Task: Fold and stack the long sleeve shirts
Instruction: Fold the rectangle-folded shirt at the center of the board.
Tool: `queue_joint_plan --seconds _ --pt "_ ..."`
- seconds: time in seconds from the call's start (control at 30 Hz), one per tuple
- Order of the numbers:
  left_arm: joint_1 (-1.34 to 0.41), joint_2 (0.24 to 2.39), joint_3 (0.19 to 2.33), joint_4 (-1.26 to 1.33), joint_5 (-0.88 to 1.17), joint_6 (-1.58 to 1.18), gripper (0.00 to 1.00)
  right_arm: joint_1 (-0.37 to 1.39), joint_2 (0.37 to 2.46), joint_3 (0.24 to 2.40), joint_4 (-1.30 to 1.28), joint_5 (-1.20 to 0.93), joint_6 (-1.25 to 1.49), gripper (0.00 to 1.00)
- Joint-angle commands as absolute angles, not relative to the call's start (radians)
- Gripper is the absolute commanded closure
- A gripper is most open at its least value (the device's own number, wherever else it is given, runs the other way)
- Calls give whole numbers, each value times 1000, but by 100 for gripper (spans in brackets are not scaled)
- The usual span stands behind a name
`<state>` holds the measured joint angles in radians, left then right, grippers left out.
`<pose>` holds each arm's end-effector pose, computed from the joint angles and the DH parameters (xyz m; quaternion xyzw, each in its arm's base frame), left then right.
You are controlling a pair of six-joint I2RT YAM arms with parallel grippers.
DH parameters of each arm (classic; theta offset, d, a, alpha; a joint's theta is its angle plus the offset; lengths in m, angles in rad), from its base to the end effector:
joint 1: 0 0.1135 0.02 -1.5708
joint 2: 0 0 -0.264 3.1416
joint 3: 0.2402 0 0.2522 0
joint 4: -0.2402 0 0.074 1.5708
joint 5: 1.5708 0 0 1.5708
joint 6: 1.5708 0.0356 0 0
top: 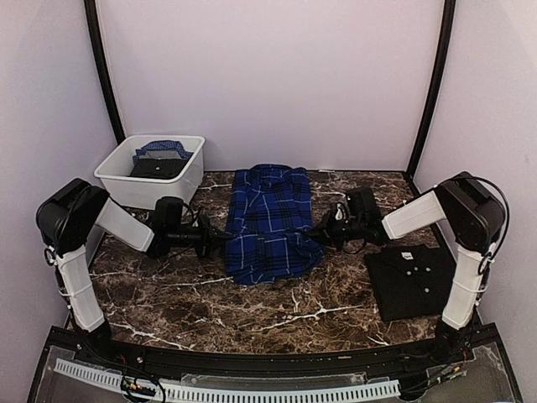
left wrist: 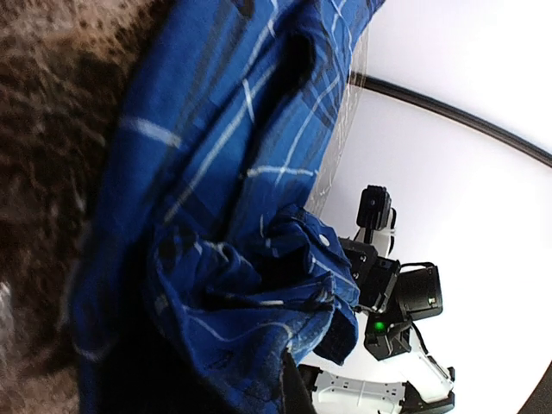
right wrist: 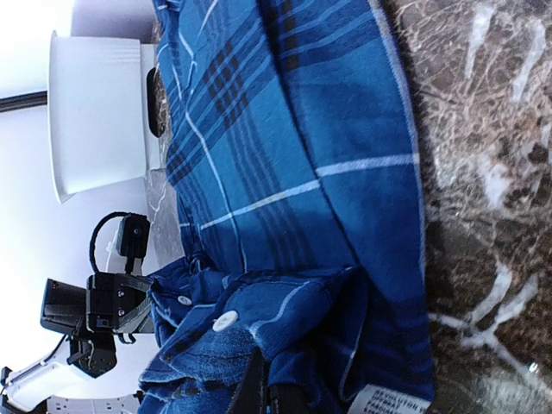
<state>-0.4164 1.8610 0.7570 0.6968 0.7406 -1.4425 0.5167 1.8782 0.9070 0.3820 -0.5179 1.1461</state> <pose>0.3117 -0.1641 0.1350 -0.2090 0.7762 -0.5914 0.0642 0.3172 0.2005 0.1384 0.1491 0.8480 0.4888 0.1402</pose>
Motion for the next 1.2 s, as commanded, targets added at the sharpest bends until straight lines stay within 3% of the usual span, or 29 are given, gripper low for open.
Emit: queue_joint_plan --seconds 0.0,0.3,0.77,1.17 --pt "-399 1947 793 834 671 -1465 100 503 1952 981 431 -464 1150 100" --pt "-408 2024 816 775 629 -1433 100 505 2022 1003 401 -427 1132 100" --pt "-542 1888 569 848 580 -1496 100 524 1774 722 342 -363 1070 100" --pt "-540 1738 675 646 546 -1365 100 543 1741 892 201 -334 1001 100"
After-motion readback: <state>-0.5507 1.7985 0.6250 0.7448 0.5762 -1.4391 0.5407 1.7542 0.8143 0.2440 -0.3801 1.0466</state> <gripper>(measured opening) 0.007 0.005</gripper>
